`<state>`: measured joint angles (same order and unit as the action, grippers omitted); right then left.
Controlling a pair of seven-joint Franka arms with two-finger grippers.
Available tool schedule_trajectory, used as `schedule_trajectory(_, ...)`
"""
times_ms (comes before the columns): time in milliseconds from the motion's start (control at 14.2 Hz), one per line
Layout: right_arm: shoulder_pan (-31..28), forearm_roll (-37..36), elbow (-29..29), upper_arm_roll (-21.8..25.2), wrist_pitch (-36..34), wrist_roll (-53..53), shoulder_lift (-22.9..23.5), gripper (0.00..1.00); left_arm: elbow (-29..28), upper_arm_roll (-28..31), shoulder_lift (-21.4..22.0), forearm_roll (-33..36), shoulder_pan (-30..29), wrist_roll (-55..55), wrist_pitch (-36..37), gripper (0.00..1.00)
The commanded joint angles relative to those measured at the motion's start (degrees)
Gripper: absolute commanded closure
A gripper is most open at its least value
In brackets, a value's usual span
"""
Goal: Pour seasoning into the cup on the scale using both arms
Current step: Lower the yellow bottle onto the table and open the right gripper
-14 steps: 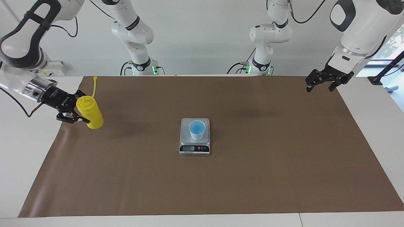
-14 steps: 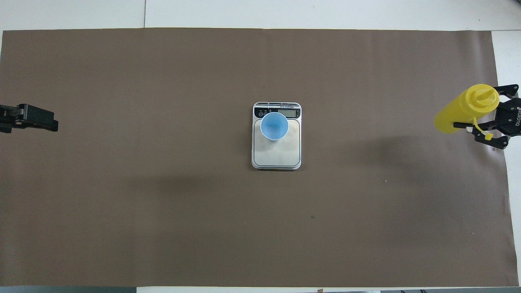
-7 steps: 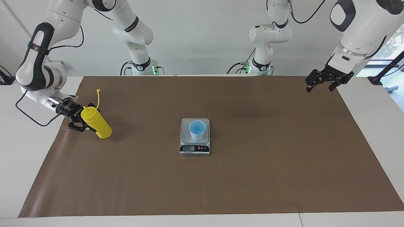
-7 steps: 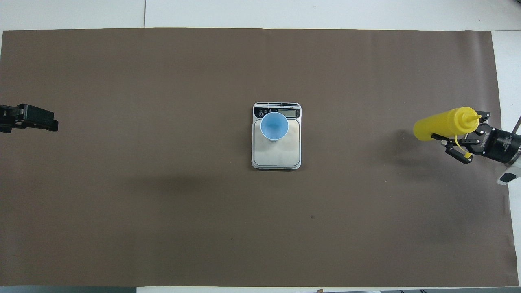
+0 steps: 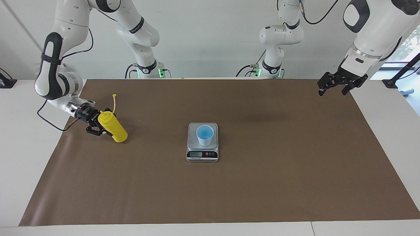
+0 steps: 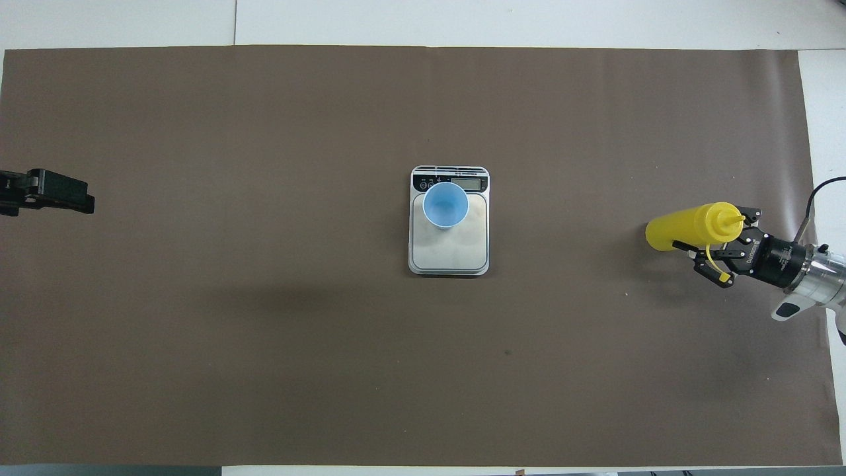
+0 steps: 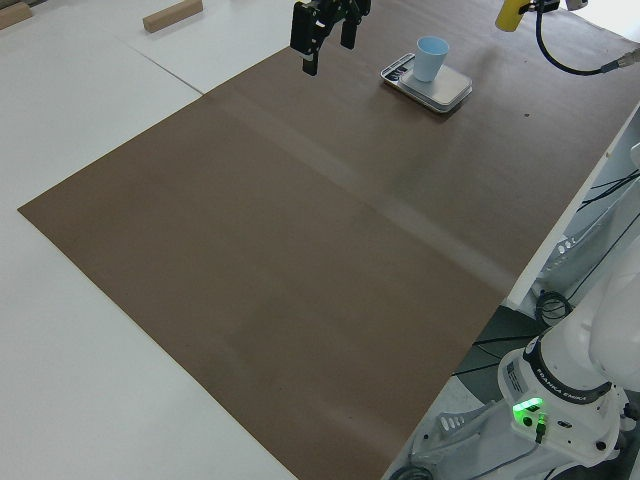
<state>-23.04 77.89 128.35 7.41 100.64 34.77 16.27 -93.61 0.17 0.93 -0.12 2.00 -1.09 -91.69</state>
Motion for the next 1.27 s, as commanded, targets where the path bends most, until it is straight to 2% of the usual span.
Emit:
schedule_trajectory(0,1.33,2.09,2.26,-0.47,2.01,-0.76,-2.21,1.00,-0.70,0.09,1.18,-0.85,-0.24,-0.75,0.72,0.00)
schedule_trajectory(283,1.60,1.92,3.05,-0.47,3.16,-0.75,-2.21,1.00,-0.70,0.09,1.18,-0.85,-0.33,-0.75,0.72,0.00)
schedule_trajectory(565,3.70,1.83,3.05,-0.47,7.20,-0.84,-1.94,1.00,-0.70,0.09,1.18,-0.85,-0.24,-0.75,0.72,0.00)
schedule_trajectory(636,4.14,1.74,3.05,-0.47,7.73,-0.84,-1.86,0.87,-0.70,0.09,1.09,-0.93,-0.33,-0.75,0.72,0.00)
schedule_trajectory(777,4.23,1.65,2.96,-0.47,8.09,-0.84,-1.77,0.51,-0.70,0.09,1.18,-0.85,-0.24,-0.75,0.81,0.00)
schedule_trajectory(848,4.23,1.30,2.96,-0.38,8.09,-1.28,-1.77,0.10,-0.70,0.09,1.18,-0.85,-0.33,-0.75,0.72,0.00)
schedule_trajectory(919,4.15,0.52,2.87,-0.38,7.91,-1.54,-1.77,0.00,-0.70,0.09,1.18,-0.85,-0.24,-0.75,0.72,0.00)
schedule_trajectory(1201,3.01,-4.05,1.12,-0.29,6.86,-1.98,-1.59,0.00,-0.70,0.00,1.18,-0.93,-0.24,-0.75,0.72,0.00)
